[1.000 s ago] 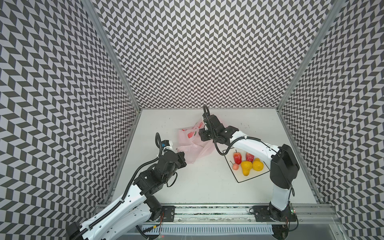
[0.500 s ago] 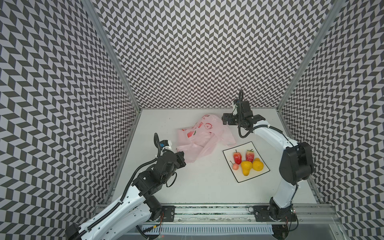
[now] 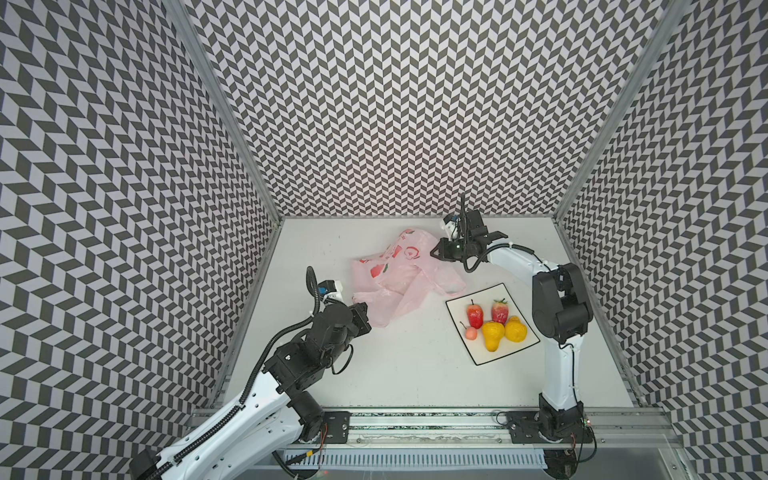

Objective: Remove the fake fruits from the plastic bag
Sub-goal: 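Lower the open right gripper into the bag over the red-yellow apple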

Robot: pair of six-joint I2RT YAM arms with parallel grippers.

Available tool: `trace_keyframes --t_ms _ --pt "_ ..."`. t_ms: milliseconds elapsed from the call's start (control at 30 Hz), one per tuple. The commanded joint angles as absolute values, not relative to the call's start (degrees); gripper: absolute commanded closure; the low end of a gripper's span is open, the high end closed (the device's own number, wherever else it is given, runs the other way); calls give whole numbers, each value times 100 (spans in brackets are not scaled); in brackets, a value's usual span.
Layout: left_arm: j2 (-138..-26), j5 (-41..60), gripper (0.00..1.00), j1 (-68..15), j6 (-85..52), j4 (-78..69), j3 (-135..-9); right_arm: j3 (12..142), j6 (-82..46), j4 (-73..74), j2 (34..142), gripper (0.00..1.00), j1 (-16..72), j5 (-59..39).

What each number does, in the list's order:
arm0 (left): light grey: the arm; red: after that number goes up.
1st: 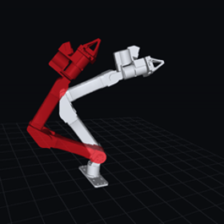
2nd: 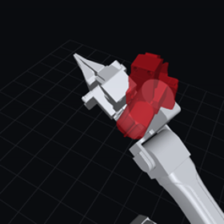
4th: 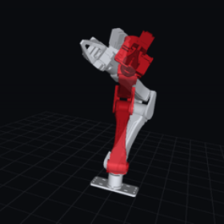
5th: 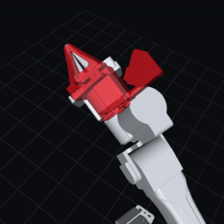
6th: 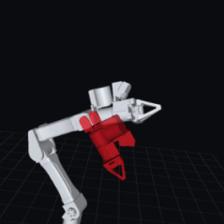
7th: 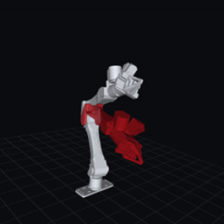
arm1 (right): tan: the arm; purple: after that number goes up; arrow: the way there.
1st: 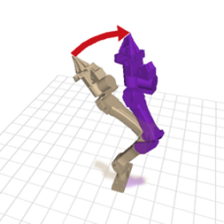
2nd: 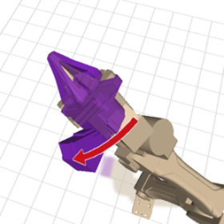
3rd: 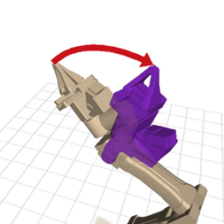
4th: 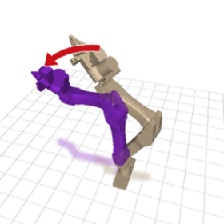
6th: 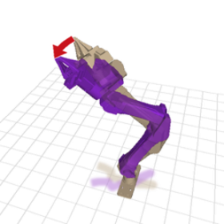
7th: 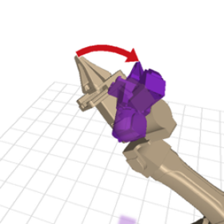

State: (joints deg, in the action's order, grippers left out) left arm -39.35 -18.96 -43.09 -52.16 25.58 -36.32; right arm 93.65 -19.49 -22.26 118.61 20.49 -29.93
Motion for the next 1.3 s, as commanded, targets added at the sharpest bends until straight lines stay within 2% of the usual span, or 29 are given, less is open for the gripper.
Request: trace_keyframes --t_ms 0,167,400,667,700,767,800,867,900,1033,1133,1267 --pt "-3930 -1978 100 -4279 -5254 2490 -3626 9666 -2018 -1757 11255 100 2182 -3524" --pt "-3979 -1960 100 -4243 -5282 2452 -3619 10314 -1727 -2452 11009 100 2542 -3597" --pt "-4011 -1943 100 -4243 -5343 2461 -3646 8894 -1995 -1770 10586 100 2415 -3017" --pt "-4016 -1906 100 -4244 -5422 2558 -3686 8666 -1989 -1864 10654 99 2355 -2651" --pt "-4016 -1916 100 -4242 -5436 2566 -3696 8688 -1957 -1929 10645 93 2357 -2514" --pt "-4008 -1916 100 -4242 -5447 2566 -3701 8750 -1885 -2134 10628 66 2342 -2176" --pt "-4008 -1920 100 -4240 -5449 2566 -3707 8805 -1803 -2262 10611 55 2334 -1960" --pt "-4008 -1915 100 -4237 -5457 2575 -3718 8863 -1672 -2409 10502 40 2292 -1636" --pt "-4010 -1916 100 -4243 -5456 2583 -3720 8876 -1593 -2433 10386 36 2262 -1511" --pt "-4015 -1907 100 -4236 -5484 2593 -3713 8843 -1072 -2365 9822 28 2250 -751" --pt "-4030 -1898 100 -4237 -5493 2591 -3707 8290 -508 -1749 9204 30 2344 -317" --pt "-4017 -1941 100 -4236 -5510 2612 -3713 7316 658 -867 8594 34 3036 -554"
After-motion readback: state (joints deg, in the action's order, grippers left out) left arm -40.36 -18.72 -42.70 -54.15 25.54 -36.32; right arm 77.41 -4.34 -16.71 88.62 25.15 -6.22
